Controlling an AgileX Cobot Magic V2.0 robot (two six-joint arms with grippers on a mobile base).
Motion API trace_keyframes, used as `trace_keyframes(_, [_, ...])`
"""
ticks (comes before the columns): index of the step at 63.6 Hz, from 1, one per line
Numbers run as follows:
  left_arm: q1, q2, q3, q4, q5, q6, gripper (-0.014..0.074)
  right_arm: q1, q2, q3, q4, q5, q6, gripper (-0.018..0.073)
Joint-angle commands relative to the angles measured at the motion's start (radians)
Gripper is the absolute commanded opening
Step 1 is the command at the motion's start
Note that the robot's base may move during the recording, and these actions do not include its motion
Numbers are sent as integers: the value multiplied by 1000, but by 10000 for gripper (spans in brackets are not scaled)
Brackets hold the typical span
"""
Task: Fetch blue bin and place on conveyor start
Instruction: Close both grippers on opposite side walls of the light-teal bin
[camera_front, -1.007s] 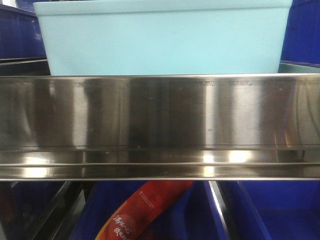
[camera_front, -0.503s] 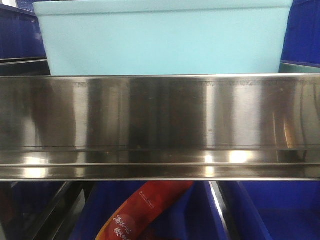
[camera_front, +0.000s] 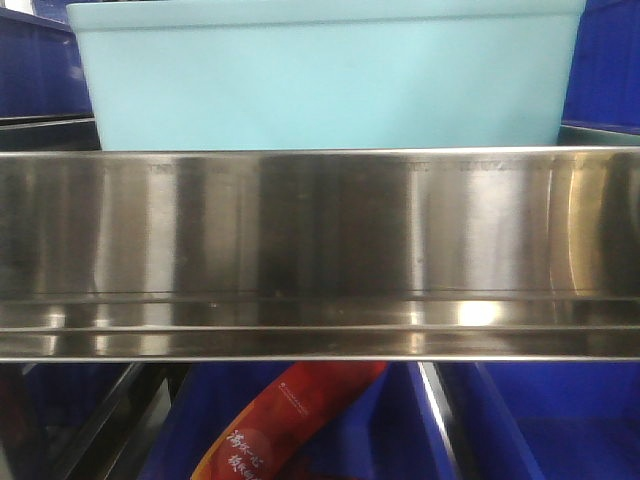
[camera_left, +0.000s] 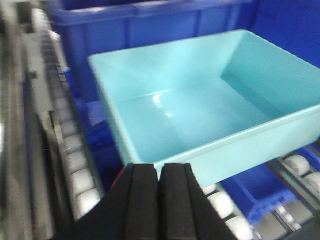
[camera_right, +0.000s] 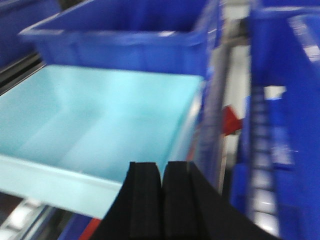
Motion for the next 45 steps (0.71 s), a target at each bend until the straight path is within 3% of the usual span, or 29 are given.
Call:
trace_keyframes(1, [-50, 75, -59, 18, -11, -5, -111, 53, 66, -41, 2, -9, 13, -162])
trace_keyframes(6, [-94, 154, -110, 119, -31, -100, -111, 78, 143, -78, 2, -7, 51, -142])
trace_keyframes(9, [-122, 200, -142, 227, -35, -208, -111, 88, 190, -104, 1, -7, 53, -141])
trace_keyframes(15, [-166, 299, -215, 458, -35, -509, -111, 92, 293, -182, -35, 13, 113, -141])
trace_keyframes(20, [-174, 360, -263, 511, -34, -639, -111, 93, 374, -244, -144, 43, 224, -141])
trace_keyframes(28, [-172, 454, -352, 511, -22, -714, -111, 93, 487, -364, -318, 153, 394, -141])
trace_keyframes(39, [-172, 598, -529, 557, 142, -725, -106, 93, 641, -556, -324, 301, 400, -141])
trace_keyframes(45, [-172, 667, -609, 594, 220, -725, -48, 93, 702, -630, -341, 342, 400, -141])
